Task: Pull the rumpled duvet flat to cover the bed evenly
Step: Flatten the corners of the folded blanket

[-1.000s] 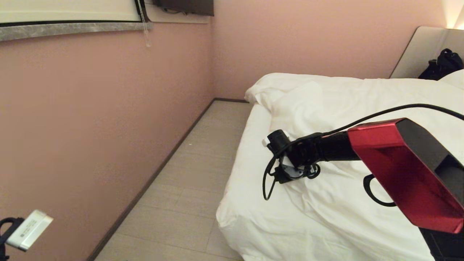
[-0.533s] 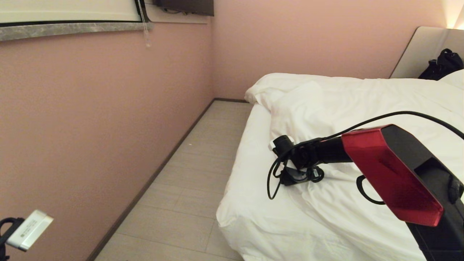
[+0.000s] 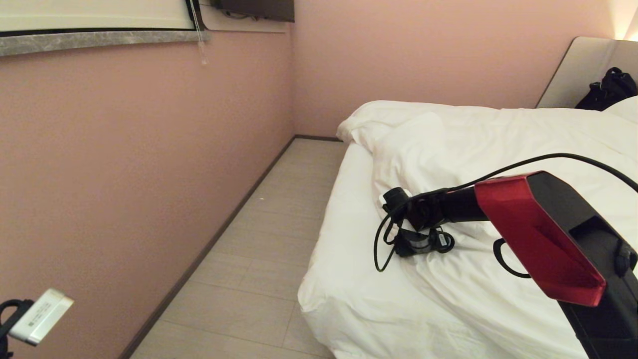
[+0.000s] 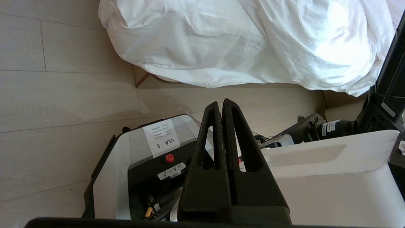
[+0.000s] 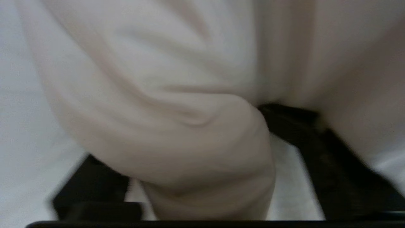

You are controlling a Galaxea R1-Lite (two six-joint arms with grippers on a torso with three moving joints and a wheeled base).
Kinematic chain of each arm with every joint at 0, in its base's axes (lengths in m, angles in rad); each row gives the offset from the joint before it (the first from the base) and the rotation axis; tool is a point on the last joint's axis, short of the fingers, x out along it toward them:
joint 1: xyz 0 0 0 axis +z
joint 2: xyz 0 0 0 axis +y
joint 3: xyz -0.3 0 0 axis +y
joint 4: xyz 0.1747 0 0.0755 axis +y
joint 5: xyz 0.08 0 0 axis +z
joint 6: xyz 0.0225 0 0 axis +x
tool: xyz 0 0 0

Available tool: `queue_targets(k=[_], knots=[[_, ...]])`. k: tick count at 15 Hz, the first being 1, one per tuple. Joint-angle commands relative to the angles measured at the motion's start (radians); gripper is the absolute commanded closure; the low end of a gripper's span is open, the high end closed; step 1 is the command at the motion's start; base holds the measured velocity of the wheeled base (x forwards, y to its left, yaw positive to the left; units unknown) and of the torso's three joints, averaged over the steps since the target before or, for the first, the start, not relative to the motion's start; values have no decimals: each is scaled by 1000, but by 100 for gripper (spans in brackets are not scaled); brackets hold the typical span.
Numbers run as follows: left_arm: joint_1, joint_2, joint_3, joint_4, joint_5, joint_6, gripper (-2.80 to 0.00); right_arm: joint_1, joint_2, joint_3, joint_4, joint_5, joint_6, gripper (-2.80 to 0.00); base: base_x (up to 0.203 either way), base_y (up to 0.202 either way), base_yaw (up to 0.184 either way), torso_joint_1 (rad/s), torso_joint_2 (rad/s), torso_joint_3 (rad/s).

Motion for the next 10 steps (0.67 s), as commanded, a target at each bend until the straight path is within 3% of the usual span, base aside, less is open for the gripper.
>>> queue_targets(k=[1,7,10], knots=[[0,4,-1,-3,-2,-3,0,0,2,0,8,-2,0,0,0,0,0,0,0,0],[0,-7,1,-1,-3,-3,0,14,-53,0,8,15,44,0,0,0,0,0,0,0],[0,-9,1,-1,-3,-3,0,45,-153,1,40,99,79,0,0,0,0,0,0,0]])
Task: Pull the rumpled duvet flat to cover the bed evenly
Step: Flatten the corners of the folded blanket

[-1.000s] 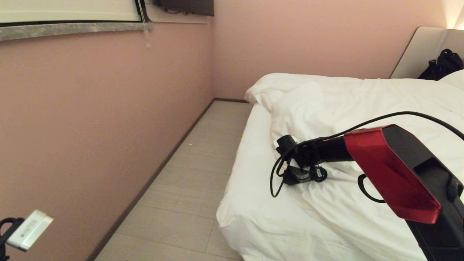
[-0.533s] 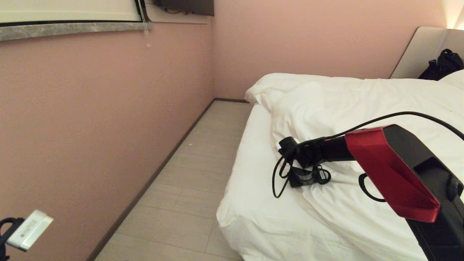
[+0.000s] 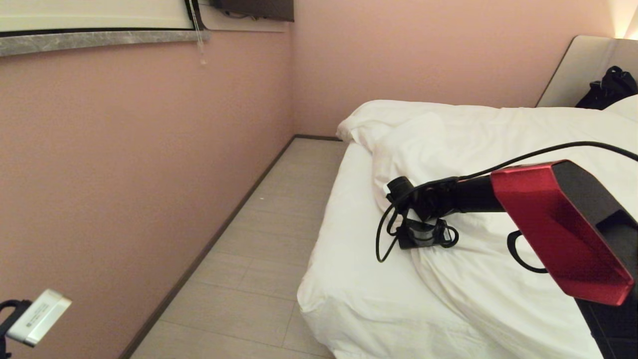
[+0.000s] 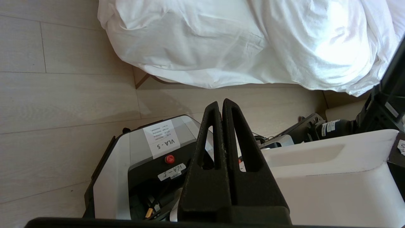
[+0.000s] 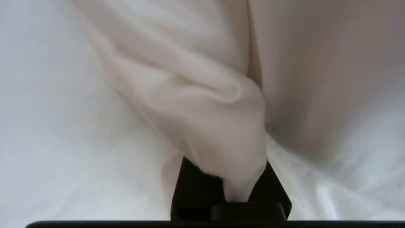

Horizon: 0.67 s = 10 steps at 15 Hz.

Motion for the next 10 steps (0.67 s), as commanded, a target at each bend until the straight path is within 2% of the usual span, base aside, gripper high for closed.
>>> queue_targets(k=[1,4,7,10], knots=[[0,-5,0,-1,-4,-3,0,23,-97,-1,34,81,27,0,0,0,0,0,0,0],[0,-15,0,-1,-4,-3,0,67,-220,-1,86,172,60,0,0,0,0,0,0,0],[0,-21,0,-1,-4,-3,0,151,-317,2,153,263,73,0,0,0,0,0,0,0],[0,-21,0,-1,-4,-3,0,241,-357,3,196,286,82,0,0,0,0,0,0,0]])
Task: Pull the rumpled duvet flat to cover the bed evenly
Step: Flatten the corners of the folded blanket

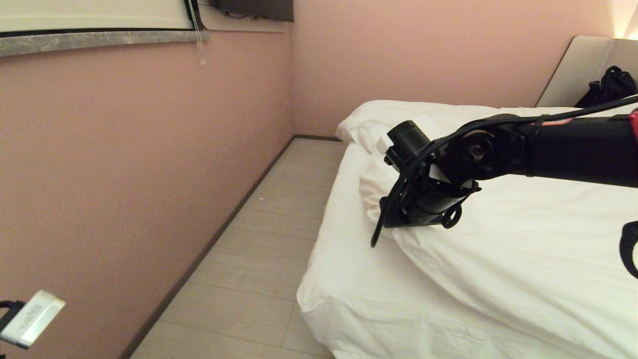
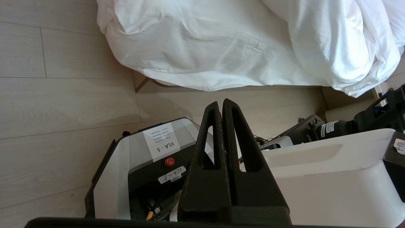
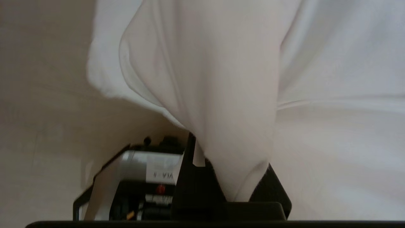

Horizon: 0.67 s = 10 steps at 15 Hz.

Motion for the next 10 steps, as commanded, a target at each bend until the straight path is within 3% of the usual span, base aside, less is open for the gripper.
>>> queue_targets(k=[1,6,10], knots=[[0,-1,0,-2,-3,-3,0,56,-50,1,44,39,2,0,0,0,0,0,0,0],[0,-1,0,-2,-3,-3,0,143,-132,41,123,39,7,0,0,0,0,0,0,0],[0,-1,2,0,-3,-3,0,108,-230,78,125,38,4,0,0,0,0,0,0,0]])
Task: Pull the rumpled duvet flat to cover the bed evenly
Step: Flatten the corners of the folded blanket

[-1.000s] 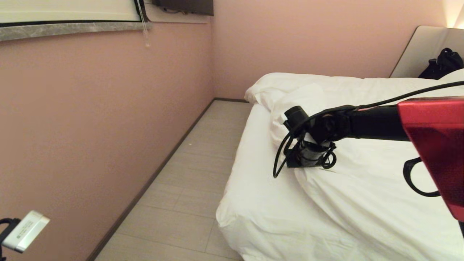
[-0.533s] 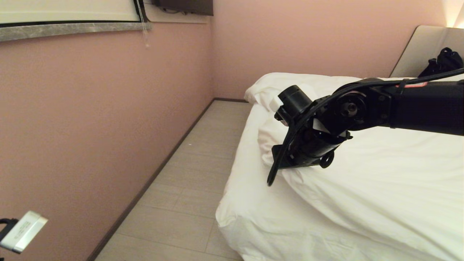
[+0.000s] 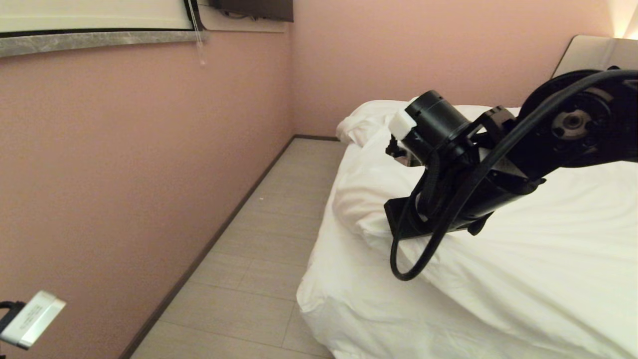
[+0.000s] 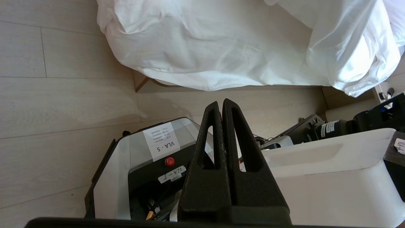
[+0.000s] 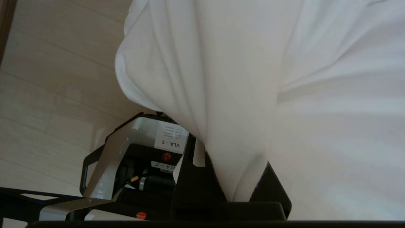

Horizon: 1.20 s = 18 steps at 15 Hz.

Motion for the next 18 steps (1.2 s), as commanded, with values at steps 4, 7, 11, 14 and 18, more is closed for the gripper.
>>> queue_targets(k=[4,7,11,14,18], knots=[[0,-17,-1,19,-5,-1,0,-92,-99,69,4,-3,3,0,0,0,0,0,0,0],[0,-23,-1,22,-5,-1,0,-102,-121,120,2,-1,3,0,0,0,0,0,0,0],[0,-27,-1,22,-5,-1,0,-102,-126,135,-19,-2,3,-280,0,0,0,0,0,0],[0,-27,-1,22,-5,-1,0,-102,-156,112,-20,-8,-12,-280,0,0,0,0,0,0],[0,-27,-1,22,-5,-1,0,-111,-181,59,-19,-15,-39,-280,0,0,0,0,0,0]])
